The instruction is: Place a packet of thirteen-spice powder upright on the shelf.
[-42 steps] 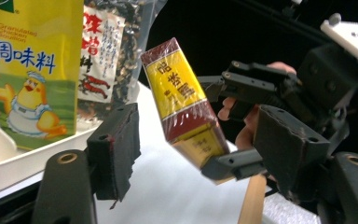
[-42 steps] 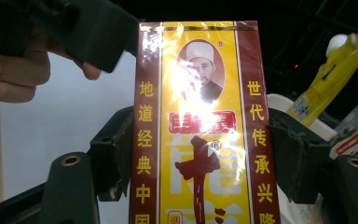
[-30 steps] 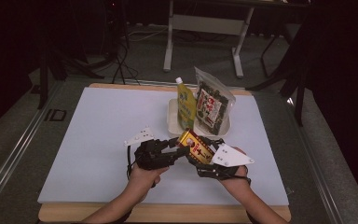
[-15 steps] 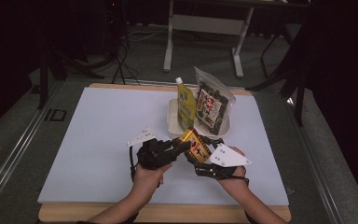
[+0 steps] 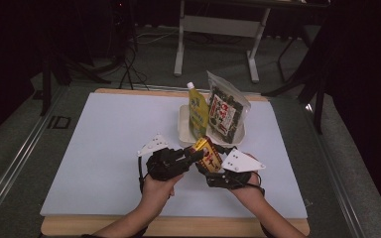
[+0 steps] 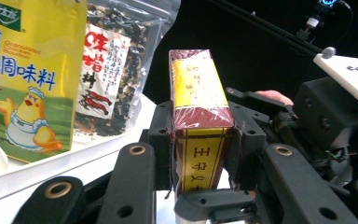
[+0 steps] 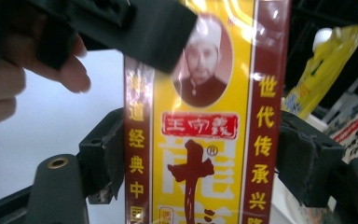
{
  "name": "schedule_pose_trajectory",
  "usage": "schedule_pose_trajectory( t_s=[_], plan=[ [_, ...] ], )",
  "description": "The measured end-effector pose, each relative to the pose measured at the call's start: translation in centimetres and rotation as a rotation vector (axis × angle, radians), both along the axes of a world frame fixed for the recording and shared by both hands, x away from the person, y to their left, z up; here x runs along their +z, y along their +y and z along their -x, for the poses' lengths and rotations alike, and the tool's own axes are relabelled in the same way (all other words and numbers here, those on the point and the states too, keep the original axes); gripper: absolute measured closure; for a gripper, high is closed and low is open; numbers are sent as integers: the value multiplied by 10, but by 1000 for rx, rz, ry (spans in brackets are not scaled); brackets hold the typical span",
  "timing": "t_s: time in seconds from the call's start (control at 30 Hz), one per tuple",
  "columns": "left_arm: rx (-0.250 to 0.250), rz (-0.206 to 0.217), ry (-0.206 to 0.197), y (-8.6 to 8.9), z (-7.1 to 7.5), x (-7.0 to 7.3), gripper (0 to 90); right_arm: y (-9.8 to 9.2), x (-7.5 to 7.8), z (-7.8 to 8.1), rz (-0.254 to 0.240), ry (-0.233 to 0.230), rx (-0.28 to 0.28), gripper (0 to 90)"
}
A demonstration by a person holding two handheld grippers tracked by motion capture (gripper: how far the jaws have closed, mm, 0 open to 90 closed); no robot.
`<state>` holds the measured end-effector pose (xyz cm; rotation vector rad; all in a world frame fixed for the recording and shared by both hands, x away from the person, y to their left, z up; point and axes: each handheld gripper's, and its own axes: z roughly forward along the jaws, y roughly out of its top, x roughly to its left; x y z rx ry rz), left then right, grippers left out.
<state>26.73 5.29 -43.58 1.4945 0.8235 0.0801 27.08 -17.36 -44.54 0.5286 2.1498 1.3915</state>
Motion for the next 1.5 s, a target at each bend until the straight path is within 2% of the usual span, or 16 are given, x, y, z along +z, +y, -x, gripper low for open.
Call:
schedule_pose_trajectory(
  t_s=[0.07,0.1,0.17,0.2,0.4,0.5,0.63,0.8,0.93,1.07,1.23,1.37,1.5],
  plan=[
    [-11,-2,1,-1,0,1,676,1,0,-1,42,12,14,241],
    [-9,-6,-5,-2,0,2,677,1,-1,-1,54,-6,-3,244],
    [-19,-4,1,-2,0,2,676,1,-1,-1,55,12,0,164],
    [-18,-3,3,-1,0,2,676,2,-2,0,64,11,-16,158],
    [-11,-9,1,2,1,4,677,0,-4,-4,78,59,-17,93],
    [-9,-8,2,4,1,7,677,-2,-6,-5,79,62,-28,86],
    [0,-6,-17,7,1,11,677,-5,-9,-6,79,77,-31,85],
    [5,-5,-13,8,1,12,677,-8,-13,-6,76,90,-41,86],
    [5,-15,-14,7,2,13,678,-9,-15,-6,83,84,-45,85],
    [4,-5,-13,8,2,15,678,-9,-14,-4,88,70,-40,85],
    [33,8,-29,16,1,21,678,-13,-18,-6,98,87,-47,85],
    [47,16,-26,22,0,25,678,-17,-19,-6,100,87,-57,85],
    [72,2,-35,26,-1,26,678,-21,-19,-6,97,102,-69,86]
  ],
)
